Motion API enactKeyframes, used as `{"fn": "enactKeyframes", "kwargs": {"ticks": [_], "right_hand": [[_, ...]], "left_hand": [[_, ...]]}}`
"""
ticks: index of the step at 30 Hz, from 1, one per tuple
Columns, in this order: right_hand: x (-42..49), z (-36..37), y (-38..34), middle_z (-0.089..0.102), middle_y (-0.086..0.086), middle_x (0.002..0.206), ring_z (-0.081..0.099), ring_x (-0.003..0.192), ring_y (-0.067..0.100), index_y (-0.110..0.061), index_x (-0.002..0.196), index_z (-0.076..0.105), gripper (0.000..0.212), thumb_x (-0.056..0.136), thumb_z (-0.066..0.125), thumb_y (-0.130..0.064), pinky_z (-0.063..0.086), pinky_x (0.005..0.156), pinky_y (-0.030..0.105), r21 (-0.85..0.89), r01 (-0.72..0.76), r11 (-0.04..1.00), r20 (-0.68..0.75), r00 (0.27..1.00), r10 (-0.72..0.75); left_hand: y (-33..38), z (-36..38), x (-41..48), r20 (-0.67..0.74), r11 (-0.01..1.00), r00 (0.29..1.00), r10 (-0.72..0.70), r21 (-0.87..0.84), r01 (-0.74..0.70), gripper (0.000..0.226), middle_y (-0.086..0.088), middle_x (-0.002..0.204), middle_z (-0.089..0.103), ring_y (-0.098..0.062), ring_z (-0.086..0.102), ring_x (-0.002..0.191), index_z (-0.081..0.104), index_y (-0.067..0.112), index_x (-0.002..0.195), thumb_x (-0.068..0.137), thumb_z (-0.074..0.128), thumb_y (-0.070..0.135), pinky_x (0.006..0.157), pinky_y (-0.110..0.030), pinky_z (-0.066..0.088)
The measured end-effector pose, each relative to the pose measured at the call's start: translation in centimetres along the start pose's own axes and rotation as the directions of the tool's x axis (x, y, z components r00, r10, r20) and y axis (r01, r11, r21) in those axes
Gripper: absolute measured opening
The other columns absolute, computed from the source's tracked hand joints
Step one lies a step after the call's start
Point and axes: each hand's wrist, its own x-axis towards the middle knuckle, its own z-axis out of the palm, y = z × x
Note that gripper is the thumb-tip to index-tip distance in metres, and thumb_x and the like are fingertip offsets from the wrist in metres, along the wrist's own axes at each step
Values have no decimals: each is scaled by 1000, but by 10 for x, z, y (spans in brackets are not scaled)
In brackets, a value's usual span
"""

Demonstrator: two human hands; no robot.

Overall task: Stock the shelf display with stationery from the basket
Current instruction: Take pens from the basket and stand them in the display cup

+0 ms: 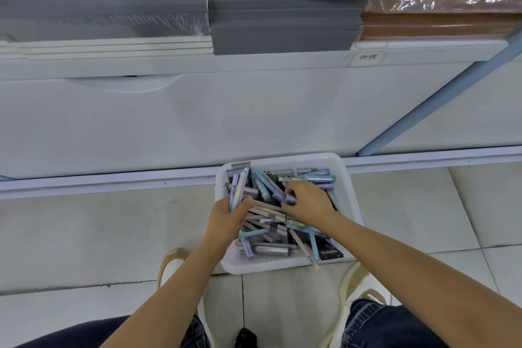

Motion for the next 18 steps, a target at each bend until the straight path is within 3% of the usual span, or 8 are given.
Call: {"fn": "enactKeyframes", "kwargs": {"ticks": [2, 4, 9, 13, 16, 18], "right_hand": [[4, 0, 0, 58, -3, 71, 58, 68, 17, -15, 88, 53, 13, 85, 61, -24, 47, 61, 32, 158, -18, 987, -87, 996, 33], [12, 2, -5, 59, -4, 71, 57, 69, 17, -16, 88, 54, 16, 84, 63, -28, 46, 61, 32, 204, -13, 979, -115, 993, 37], [28, 22, -23, 56, -3, 69, 53, 65, 16, -20, 73, 53, 41, 76, 70, -58, 42, 58, 29, 2, -90, 996, -56, 994, 90], [31, 29, -30, 45, -4, 57, 52, 59, 18, -20, 58, 41, 43, 78, 70, -45, 38, 52, 26, -13, -111, 994, -46, 993, 110], [29, 9, -25, 41, 3, 53, 43, 54, 18, -16, 55, 36, 47, 78, 71, -37, 33, 52, 28, 144, -75, 987, 54, 996, 68], [24, -17, -23, 50, 16, 60, 46, 57, 18, -15, 54, 38, 47, 77, 74, -35, 36, 57, 30, 241, -27, 970, 160, 987, -12]], "left_hand": [[-1, -2, 2, -38, 1000, 999, 17, 8, -16, 27, 10, 44, 50, -1, 44, 38, 57, 9, 71, 94, 62, 22, 40, -15, 37], [-1, -4, 2, -60, 999, 998, 30, -14, -31, 26, 12, 44, 51, 1, 46, 38, 56, 10, 71, 95, 60, 19, 40, -13, 37], [-1, -7, 2, -62, 998, 997, 44, -33, -46, 26, 14, 43, 53, 2, 46, 36, 55, 16, 70, 95, 60, 18, 39, -10, 36], [-4, -10, 4, -69, 998, 997, 32, -50, -35, 23, 13, 45, 54, 2, 46, 37, 56, 14, 73, 95, 60, 18, 39, -10, 36], [-1, -10, 5, -109, 998, 993, 43, -41, -48, 22, 13, 46, 55, 2, 47, 37, 57, 13, 73, 94, 62, 19, 39, -10, 36], [9, -9, 4, -143, 996, 987, 71, -47, -78, 15, 13, 46, 56, 2, 49, 38, 62, 17, 78, 92, 65, 22, 39, -11, 37]]}}
